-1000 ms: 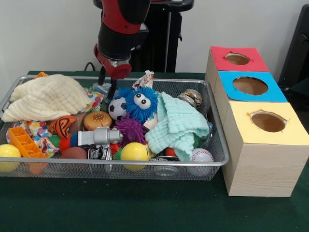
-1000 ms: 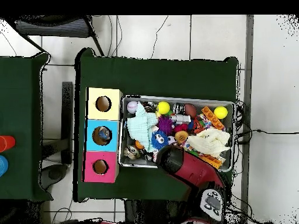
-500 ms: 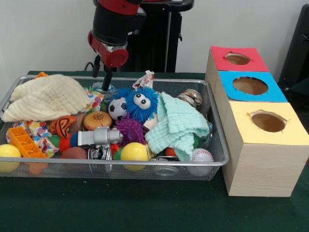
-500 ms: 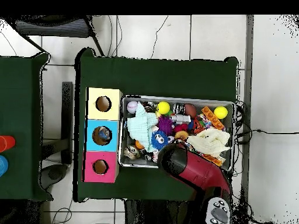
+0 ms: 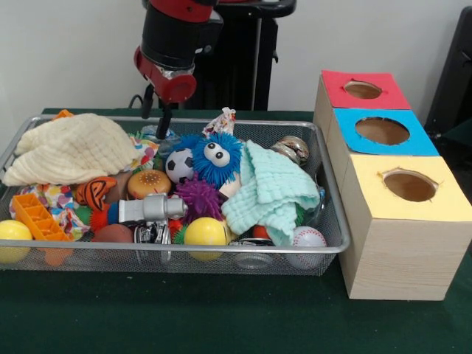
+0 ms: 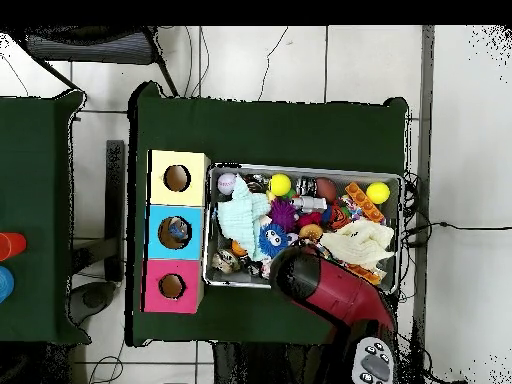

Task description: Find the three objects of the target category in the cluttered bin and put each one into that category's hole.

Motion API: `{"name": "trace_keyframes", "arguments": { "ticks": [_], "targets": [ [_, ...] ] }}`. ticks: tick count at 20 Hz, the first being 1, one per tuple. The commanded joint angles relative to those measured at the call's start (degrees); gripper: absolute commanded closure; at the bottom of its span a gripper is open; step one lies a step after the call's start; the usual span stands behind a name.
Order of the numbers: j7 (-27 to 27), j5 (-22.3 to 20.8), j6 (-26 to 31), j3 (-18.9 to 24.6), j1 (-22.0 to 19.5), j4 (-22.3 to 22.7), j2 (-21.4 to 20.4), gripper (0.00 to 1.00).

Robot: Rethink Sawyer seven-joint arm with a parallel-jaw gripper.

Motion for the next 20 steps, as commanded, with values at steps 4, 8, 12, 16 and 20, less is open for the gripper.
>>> {"name": "trace_keyframes", "arguments": {
  "ticks": [4,8,12,16,20],
  "targets": [
    [3.09,-0.84,1.59,9.59,-3.63,1.12,6.23,0.0],
    [3.11,-1.3,1.74,9.52,-3.8,1.2,7.56,0.0],
    [1.86,-2.61,6.51,6.34,-1.61,-2.52,10.48,0.0],
    [1.17,-3.69,11.47,3.63,0.42,-5.93,12.38,0.0],
    [0.98,-4.56,15.02,3.01,1.03,-7.48,12.54,0.0]
  ]
}}
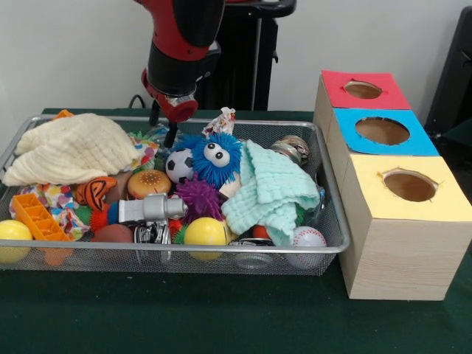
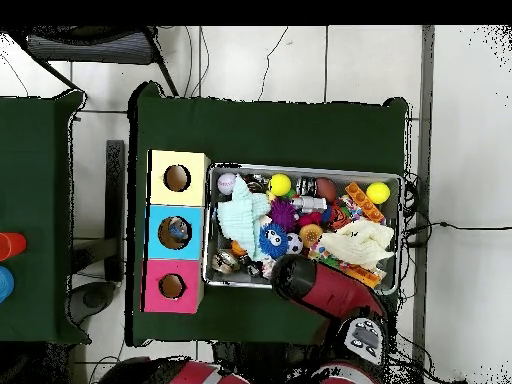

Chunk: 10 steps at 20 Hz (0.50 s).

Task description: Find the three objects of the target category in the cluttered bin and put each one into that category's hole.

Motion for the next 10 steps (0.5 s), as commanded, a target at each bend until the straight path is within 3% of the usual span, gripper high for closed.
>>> {"name": "trace_keyframes", "arguments": {
  "ticks": [1,10],
  "targets": [
    [1.24,-2.66,10.43,3.31,1.56,-6.02,4.19,0.0],
    [1.41,-2.05,13.29,5.85,-0.58,-5.04,4.0,0.0]
  ]
}}
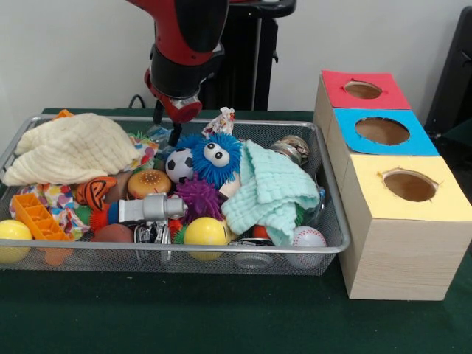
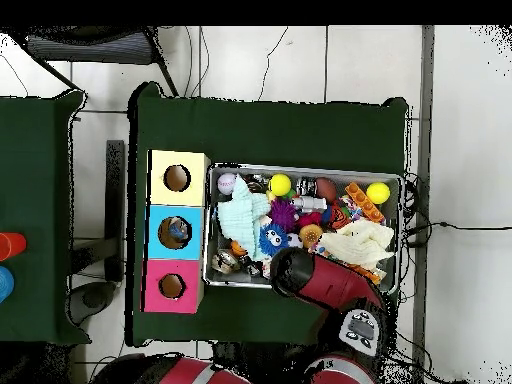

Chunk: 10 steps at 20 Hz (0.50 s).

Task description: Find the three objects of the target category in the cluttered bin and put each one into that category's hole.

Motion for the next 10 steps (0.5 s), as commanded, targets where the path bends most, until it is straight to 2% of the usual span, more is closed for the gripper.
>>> {"name": "trace_keyframes", "arguments": {
  "ticks": [1,4,7,10],
  "targets": [
    [1.71,-1.19,6.83,6.16,-1.37,-2.08,3.1,0.0],
    [2.62,-0.54,3.22,7.07,-2.04,-0.92,3.08,0.0],
    [3.33,0.54,-2.38,9.67,-4.17,0.26,3.88,0.0],
    [3.81,1.05,-5.62,11.66,-5.95,1.2,4.77,0.0]
  ]
}}
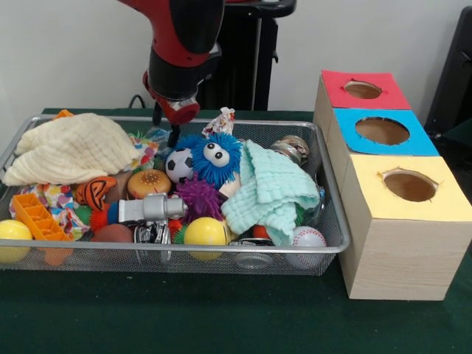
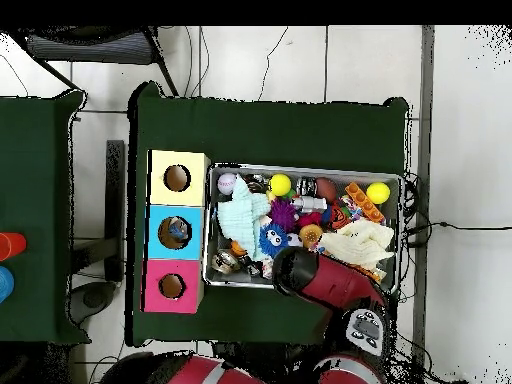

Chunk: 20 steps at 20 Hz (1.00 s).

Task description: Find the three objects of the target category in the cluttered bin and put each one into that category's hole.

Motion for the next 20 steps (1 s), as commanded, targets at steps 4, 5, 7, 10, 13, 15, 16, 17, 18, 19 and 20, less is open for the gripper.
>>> {"name": "trace_keyframes", "arguments": {
  "ticks": [4,5,7,10,13,15,16,17,18,19,20],
  "targets": [
    [4.59,1.21,-8.24,12.52,-6.31,2.23,5.99,0.0],
    [4.88,1.33,-9.36,13.27,-6.97,2.7,6.26,0.0],
    [5.21,1.03,-10.85,13.87,-7.51,3.01,6.76,0.0],
    [5.46,0.73,-11.43,14.29,-7.88,2.82,7.37,0.0],
    [5.48,0.68,-9.79,14.03,-7.63,2.24,8.28,0.0],
    [5.19,1.04,-7.13,14.09,-7.43,1.94,8.56,0.0],
    [5.16,1.21,-6.37,14.14,-7.43,1.96,8.55,0.0],
    [5.3,1.5,-5.76,14.34,-7.41,2.31,8.41,0.0],
    [5.45,1.61,-5.54,14.34,-7.32,2.49,8.29,0.0],
    [5.6,1.83,-5.06,14.46,-7.27,2.7,8.49,0.0],
    [5.74,1.94,-5.12,14.59,-7.23,2.91,8.69,0.0]
  ]
}}
